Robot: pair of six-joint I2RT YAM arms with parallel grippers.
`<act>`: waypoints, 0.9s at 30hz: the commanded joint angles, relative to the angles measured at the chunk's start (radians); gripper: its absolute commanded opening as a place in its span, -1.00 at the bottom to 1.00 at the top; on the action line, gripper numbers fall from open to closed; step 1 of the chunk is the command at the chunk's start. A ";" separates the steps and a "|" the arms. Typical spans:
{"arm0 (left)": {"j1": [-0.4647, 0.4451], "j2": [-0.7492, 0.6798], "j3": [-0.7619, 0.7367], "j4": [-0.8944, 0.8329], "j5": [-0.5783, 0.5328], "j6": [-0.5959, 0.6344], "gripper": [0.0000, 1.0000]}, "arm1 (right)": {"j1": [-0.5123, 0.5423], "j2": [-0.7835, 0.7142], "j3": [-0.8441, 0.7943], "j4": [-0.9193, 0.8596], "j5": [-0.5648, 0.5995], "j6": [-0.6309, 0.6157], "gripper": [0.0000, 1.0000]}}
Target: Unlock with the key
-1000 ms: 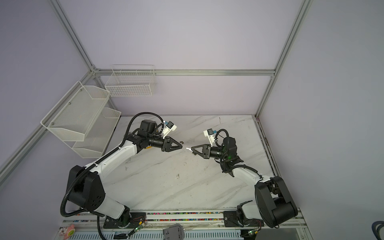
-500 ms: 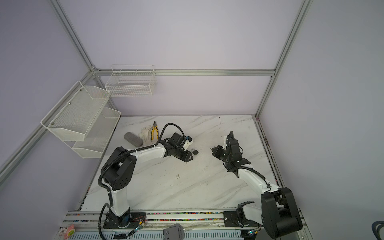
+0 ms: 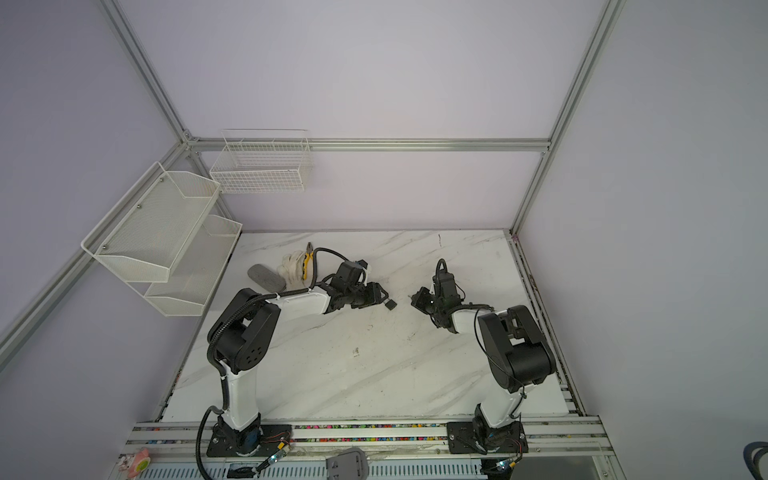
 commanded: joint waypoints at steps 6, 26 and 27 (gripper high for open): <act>-0.029 -0.054 -0.155 0.186 -0.089 -0.284 0.16 | 0.057 0.134 0.067 0.125 -0.063 0.061 -1.00; -0.090 0.023 -0.330 0.460 -0.112 -0.488 0.10 | 0.127 0.071 -0.083 0.172 -0.131 0.158 -1.00; -0.089 0.027 -0.333 0.465 -0.109 -0.485 0.09 | 0.128 0.076 -0.087 0.185 -0.132 0.161 -1.00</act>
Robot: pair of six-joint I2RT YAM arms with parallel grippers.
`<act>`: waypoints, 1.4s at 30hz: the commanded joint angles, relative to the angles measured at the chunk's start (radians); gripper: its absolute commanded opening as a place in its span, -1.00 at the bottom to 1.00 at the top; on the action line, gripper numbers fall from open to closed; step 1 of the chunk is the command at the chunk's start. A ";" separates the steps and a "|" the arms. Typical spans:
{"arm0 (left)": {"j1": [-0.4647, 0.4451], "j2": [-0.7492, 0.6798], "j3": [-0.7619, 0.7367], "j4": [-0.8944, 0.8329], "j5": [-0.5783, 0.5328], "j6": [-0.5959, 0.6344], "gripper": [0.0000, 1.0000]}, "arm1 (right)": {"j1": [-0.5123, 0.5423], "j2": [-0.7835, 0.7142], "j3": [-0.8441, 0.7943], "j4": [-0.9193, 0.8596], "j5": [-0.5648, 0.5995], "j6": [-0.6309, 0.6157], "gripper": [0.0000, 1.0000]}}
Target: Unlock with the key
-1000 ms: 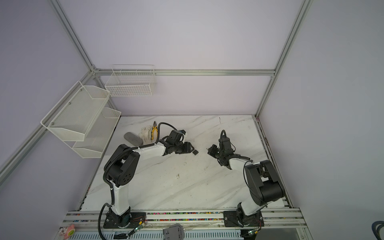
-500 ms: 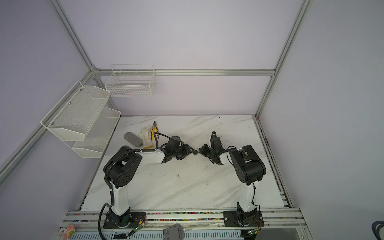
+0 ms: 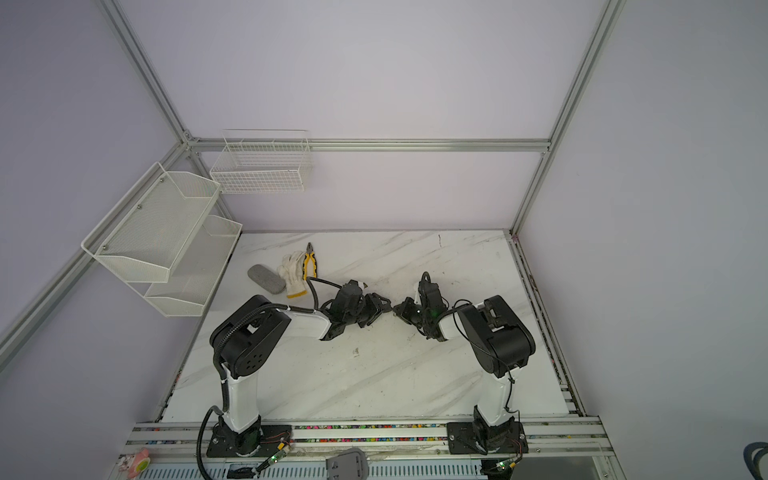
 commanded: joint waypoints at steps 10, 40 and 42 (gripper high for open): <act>0.083 -0.009 -0.033 -0.207 0.022 0.147 0.06 | 0.016 0.083 -0.002 0.097 -0.037 0.032 -1.00; 0.149 0.056 0.039 -0.255 0.210 0.256 -0.04 | 0.038 0.137 -0.011 0.393 -0.176 0.161 -1.00; 0.148 0.050 0.030 -0.254 0.216 0.251 -0.04 | 0.045 0.116 -0.006 0.369 -0.170 0.152 -1.00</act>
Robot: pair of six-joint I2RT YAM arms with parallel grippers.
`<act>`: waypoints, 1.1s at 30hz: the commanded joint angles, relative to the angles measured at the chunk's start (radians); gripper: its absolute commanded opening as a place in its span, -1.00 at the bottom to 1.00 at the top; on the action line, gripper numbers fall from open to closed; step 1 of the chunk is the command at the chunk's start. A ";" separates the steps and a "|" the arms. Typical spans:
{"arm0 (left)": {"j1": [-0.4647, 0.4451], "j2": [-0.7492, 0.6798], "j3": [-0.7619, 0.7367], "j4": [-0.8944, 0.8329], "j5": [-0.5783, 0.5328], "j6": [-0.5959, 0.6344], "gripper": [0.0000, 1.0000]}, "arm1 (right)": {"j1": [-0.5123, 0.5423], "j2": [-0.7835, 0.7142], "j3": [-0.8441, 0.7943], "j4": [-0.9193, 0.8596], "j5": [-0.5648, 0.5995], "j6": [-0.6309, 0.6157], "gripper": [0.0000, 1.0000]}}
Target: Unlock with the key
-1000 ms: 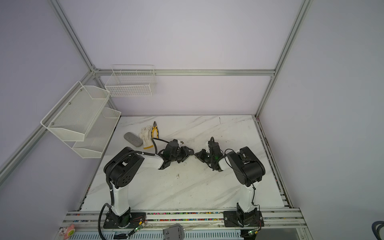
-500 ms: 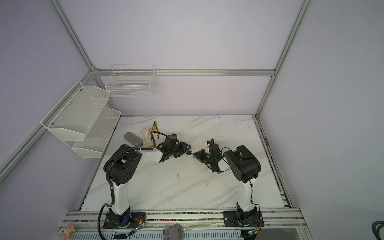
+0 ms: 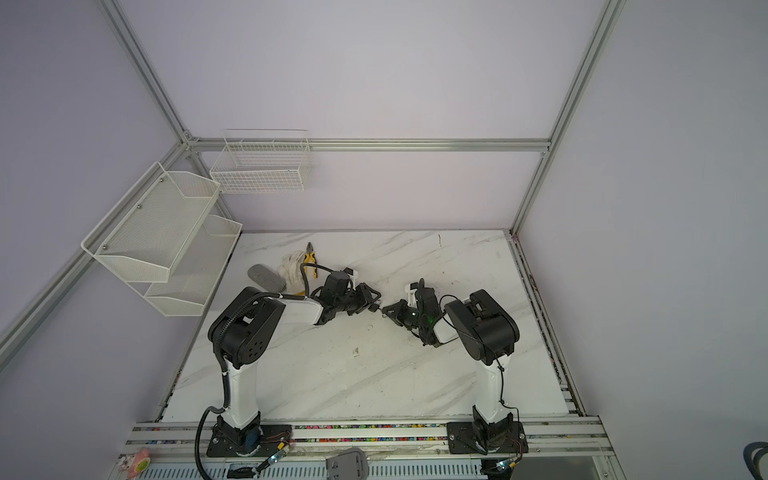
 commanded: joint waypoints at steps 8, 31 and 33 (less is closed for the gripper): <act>0.011 -0.086 -0.084 -0.285 -0.064 0.138 0.09 | 0.019 -0.014 0.015 -0.057 0.008 -0.009 -1.00; -0.172 -0.031 0.213 -0.814 -0.473 0.544 0.21 | -0.055 -0.293 0.019 -0.530 0.217 -0.253 -1.00; -0.193 -0.030 0.214 -0.838 -0.514 0.565 0.16 | -0.055 -0.296 0.016 -0.528 0.221 -0.251 -1.00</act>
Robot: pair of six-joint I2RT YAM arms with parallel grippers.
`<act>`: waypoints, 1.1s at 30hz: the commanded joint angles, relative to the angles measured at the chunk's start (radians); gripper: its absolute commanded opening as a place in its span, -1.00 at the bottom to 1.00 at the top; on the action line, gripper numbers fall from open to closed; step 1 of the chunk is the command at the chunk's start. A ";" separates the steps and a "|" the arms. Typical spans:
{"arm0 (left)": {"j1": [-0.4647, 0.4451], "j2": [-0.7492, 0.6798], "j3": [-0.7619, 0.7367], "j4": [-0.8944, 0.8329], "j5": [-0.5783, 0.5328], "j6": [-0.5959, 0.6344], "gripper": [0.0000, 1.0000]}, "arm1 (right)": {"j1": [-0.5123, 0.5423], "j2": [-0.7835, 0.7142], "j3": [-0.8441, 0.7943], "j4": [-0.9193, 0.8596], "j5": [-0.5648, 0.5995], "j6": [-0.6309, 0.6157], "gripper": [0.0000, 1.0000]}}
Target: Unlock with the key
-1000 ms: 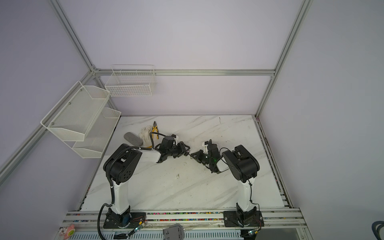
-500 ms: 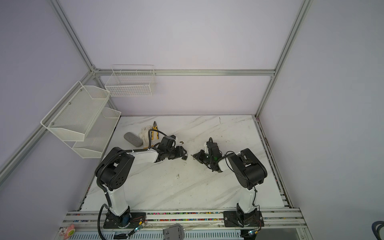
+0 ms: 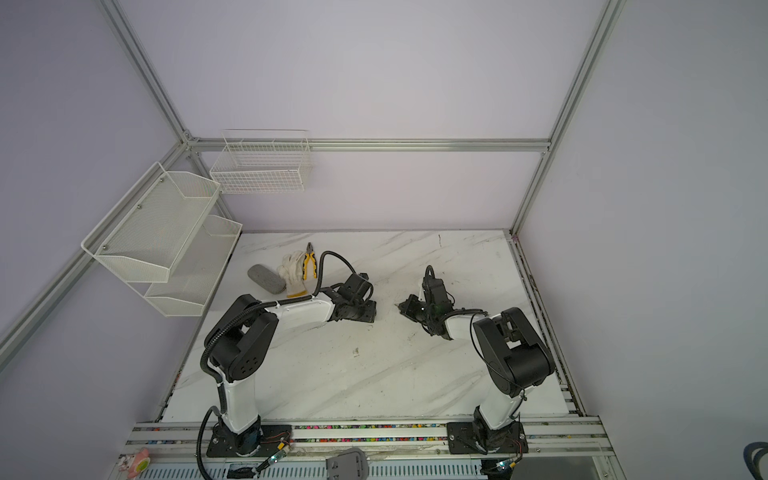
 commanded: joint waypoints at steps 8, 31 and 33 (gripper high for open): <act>-0.068 0.117 0.063 -0.158 -0.112 0.054 0.01 | 0.000 0.007 0.005 -0.011 0.014 -0.013 -1.00; -0.071 -0.274 -0.257 0.225 -0.168 0.135 -0.62 | 0.001 -0.121 0.045 -0.062 -0.167 -0.041 -1.00; -0.084 -0.349 -0.340 0.351 -0.196 0.176 -0.61 | 0.000 -0.143 0.054 -0.066 -0.219 -0.043 -1.00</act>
